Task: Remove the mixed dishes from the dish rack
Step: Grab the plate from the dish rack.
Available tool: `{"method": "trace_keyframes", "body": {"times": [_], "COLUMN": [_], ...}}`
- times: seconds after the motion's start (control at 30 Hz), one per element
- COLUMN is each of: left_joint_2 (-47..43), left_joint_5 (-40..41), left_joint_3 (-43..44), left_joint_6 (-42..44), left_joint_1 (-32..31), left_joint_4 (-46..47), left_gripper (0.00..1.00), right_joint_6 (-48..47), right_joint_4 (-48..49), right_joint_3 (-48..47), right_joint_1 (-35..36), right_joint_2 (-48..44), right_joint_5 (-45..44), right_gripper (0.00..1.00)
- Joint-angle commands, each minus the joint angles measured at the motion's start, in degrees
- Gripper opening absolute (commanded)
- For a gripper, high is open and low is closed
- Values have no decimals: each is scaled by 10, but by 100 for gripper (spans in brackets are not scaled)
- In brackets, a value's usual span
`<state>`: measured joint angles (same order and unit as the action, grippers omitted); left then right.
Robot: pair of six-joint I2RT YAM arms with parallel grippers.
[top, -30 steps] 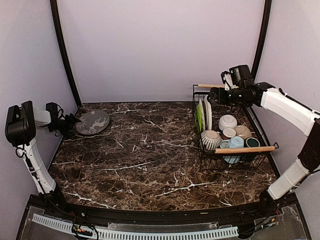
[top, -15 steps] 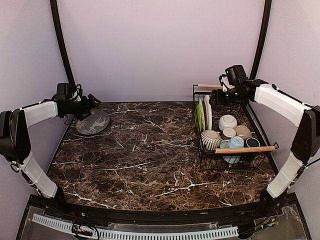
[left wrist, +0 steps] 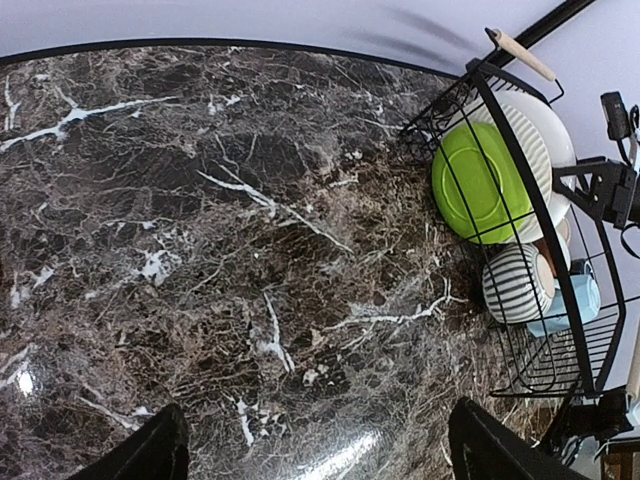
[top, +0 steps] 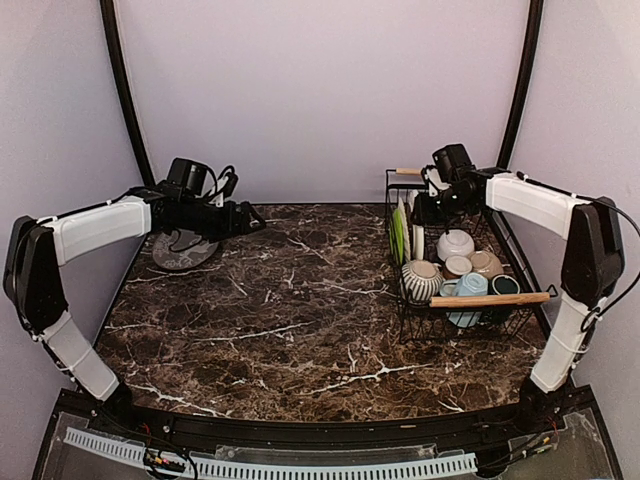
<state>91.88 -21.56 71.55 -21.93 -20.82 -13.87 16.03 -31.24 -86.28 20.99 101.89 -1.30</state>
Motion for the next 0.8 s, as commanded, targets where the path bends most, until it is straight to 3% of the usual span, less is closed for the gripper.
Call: {"method": "trace_keyframes", "body": {"times": [0.0, 0.47, 0.67, 0.77], "left_joint_2": [17, 25, 24, 24], "left_joint_5": [22, 25, 28, 28], "left_joint_3": [22, 34, 35, 36], "left_joint_6": [33, 41, 41, 41], "left_joint_1": [-26, -32, -32, -32], "left_joint_4": [-46, -65, -68, -69], "left_gripper": [89, 89, 89, 89], "right_joint_6": [-1, 4, 3, 4], "right_joint_4": [26, 54, 55, 58], "right_joint_3": [2, 11, 4, 3], "right_joint_1": [6, 16, 23, 25], "right_joint_2": [7, 15, -8, -33], "right_joint_5": [-23, -17, -18, -20], "right_gripper": [43, 19, 0, 0]}}
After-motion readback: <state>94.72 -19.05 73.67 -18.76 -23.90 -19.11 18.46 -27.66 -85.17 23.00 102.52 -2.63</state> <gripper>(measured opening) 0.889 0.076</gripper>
